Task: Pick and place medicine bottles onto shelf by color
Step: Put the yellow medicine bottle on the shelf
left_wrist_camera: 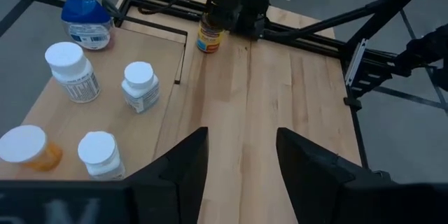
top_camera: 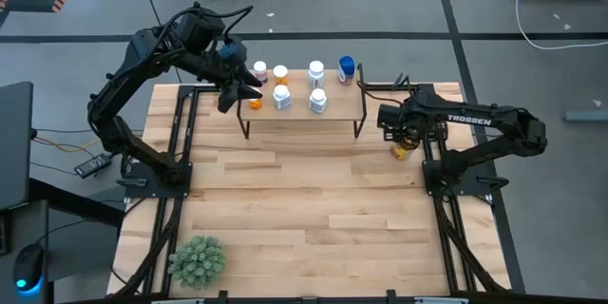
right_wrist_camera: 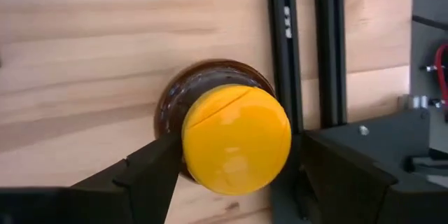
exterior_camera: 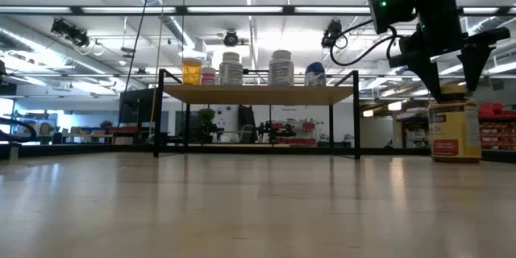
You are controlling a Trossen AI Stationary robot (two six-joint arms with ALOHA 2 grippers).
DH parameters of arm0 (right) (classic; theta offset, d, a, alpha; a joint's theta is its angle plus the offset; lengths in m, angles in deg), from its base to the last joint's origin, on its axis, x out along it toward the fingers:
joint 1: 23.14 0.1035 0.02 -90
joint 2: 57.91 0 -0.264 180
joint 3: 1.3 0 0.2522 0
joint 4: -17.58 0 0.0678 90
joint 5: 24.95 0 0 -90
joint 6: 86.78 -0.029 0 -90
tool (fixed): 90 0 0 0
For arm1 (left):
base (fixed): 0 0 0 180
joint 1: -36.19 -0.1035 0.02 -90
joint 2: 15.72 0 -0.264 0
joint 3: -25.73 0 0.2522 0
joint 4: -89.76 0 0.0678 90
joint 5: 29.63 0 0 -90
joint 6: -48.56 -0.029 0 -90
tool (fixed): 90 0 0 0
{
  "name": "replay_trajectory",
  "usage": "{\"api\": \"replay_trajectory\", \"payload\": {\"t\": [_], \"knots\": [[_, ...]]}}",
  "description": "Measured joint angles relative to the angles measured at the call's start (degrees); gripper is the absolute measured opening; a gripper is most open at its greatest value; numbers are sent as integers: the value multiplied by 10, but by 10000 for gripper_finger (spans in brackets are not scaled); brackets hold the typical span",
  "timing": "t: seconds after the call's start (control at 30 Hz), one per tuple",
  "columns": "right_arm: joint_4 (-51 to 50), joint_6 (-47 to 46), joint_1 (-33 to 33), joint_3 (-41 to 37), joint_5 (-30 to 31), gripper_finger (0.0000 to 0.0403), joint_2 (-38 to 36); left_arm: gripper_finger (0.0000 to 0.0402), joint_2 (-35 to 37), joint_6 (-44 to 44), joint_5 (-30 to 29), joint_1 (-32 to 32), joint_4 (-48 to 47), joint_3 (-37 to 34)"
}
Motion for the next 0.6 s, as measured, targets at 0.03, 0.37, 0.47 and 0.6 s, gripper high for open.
{"api": "replay_trajectory", "payload": {"t": [0.03, 0.37, 0.47, 0.6], "knots": [[5, 5, -5, 0, 2, 296, 0, 174, 0, 4, 0, 0, 0, 0], [51, 29, -30, -1, 5, 269, 0, 174, 0, 26, 0, 0, -1, 0], [51, 34, -33, -1, 2, 258, 0, 172, 0, 26, 0, 0, -1, 0], [51, 49, -33, 0, -7, 241, 0, 173, 0, 26, 0, 0, -1, 0]]}}
